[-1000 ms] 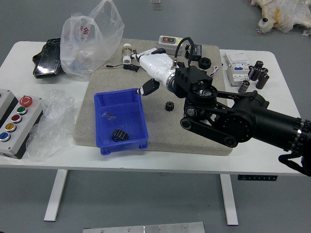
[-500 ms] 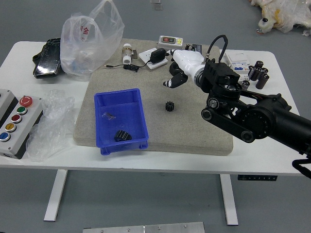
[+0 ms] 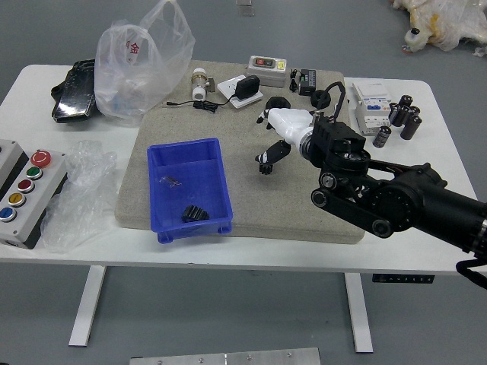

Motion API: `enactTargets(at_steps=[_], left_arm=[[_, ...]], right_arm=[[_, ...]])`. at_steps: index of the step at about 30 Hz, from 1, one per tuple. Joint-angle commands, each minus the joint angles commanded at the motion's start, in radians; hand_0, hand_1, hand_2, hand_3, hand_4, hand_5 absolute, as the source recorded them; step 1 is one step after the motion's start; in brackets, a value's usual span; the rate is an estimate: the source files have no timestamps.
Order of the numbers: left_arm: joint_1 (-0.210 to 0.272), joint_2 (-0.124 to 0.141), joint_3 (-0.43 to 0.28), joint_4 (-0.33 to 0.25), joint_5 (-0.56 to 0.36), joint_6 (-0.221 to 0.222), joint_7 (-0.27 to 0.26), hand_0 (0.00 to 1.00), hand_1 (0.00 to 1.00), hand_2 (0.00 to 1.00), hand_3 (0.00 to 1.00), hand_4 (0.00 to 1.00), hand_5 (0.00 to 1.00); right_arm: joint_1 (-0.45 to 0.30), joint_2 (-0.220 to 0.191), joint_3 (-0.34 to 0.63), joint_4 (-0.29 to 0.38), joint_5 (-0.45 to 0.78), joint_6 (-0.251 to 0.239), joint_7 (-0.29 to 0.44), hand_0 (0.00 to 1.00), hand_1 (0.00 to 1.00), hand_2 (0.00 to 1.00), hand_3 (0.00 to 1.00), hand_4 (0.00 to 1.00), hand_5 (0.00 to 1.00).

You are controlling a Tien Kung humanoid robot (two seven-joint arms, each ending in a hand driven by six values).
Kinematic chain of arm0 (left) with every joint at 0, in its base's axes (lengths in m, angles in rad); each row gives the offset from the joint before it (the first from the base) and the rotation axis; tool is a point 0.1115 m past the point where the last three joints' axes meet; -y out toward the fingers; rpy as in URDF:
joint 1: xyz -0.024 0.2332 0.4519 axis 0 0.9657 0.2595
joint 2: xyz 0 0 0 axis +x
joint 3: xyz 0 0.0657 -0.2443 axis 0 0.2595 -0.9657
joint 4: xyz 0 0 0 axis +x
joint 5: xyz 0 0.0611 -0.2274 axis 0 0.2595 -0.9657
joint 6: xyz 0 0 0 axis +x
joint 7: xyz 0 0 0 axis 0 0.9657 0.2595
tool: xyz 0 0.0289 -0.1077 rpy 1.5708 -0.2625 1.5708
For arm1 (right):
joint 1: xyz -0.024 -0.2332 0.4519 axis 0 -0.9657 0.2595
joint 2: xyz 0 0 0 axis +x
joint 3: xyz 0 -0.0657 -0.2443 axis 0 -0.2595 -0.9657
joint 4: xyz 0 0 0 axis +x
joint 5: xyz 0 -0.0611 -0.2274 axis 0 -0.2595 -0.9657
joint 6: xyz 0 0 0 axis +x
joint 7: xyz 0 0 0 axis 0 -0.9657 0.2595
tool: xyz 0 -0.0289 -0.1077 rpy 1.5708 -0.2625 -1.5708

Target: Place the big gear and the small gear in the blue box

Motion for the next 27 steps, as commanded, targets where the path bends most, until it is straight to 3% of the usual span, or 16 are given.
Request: enactTargets(at_steps=[26,27], left_arm=[[-0.003,-0.003,-0.006,-0.001,0.008,0.000,0.003,0.650,0.559,0.531,0.681,0.661,0.292],[-0.004,-0.004,-0.007,-0.001,0.009,0.000,0.003,0.650,0.559,0.531,0.681,0.661,0.291]], right_arm=[[0.025,0.077,-0.141,-0.153,0.112,-0.047,0.049,0.443,0.626,0.704,0.754,0.832,0.224],[0.026,0.080,-0.147,-0.158,0.116,-0.049,0.051,0.423,0.615,0.686,0.725,0.798,0.220]])
